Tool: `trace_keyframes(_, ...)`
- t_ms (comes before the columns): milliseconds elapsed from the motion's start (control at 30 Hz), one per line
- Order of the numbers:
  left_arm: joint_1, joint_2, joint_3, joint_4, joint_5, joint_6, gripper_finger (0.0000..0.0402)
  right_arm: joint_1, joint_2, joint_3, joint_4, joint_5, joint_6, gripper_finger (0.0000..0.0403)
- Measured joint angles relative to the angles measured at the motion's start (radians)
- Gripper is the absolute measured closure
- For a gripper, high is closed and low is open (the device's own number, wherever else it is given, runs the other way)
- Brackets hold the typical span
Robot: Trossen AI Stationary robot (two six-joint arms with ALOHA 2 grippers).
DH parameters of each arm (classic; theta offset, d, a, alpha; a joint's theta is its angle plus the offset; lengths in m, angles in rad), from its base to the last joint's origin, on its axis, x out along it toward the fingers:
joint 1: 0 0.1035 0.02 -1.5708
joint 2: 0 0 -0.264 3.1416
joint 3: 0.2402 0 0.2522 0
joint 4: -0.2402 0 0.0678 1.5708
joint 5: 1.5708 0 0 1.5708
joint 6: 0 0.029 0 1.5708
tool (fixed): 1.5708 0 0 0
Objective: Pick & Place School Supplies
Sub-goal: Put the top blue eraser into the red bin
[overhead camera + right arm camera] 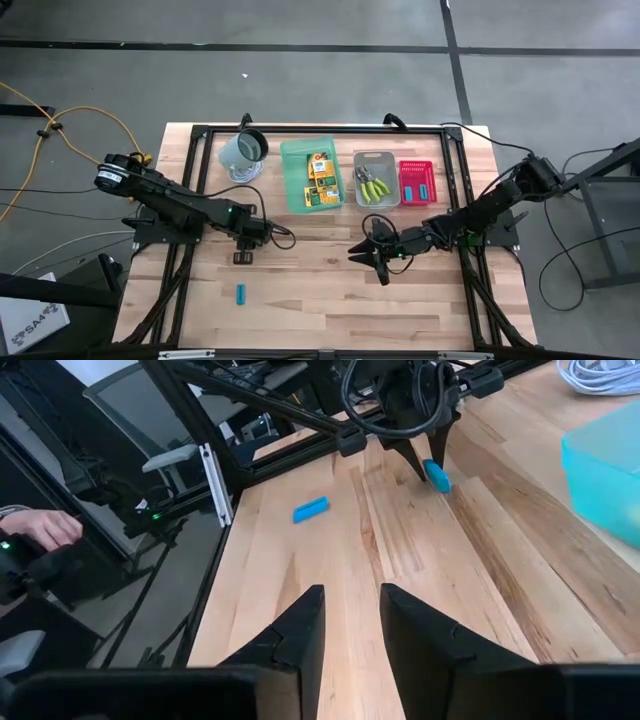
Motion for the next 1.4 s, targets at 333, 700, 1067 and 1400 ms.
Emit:
trace_keyframes(333,0.000,0.000,0.000,0.007,-0.007,-0.007,0.0359,0.000,0.000,0.000,0.000,0.000,0.000,0.0311)
trace_keyframes(700,0.000,0.000,0.000,0.005,-0.008,-0.007,0.0363,0.000,0.000,0.000,-0.001,0.000,0.000,0.0311)
trace_keyframes(1067,-0.050,-0.028,0.011,0.006,-0.051,0.025,0.0362,0.000,0.000,0.000,-0.001,0.000,-0.002,0.0311)
trace_keyframes(1400,-0.122,-0.127,0.072,0.201,-0.106,0.068,0.0362,0.000,0.000,0.000,-0.001,-0.006,-0.036,0.0311)
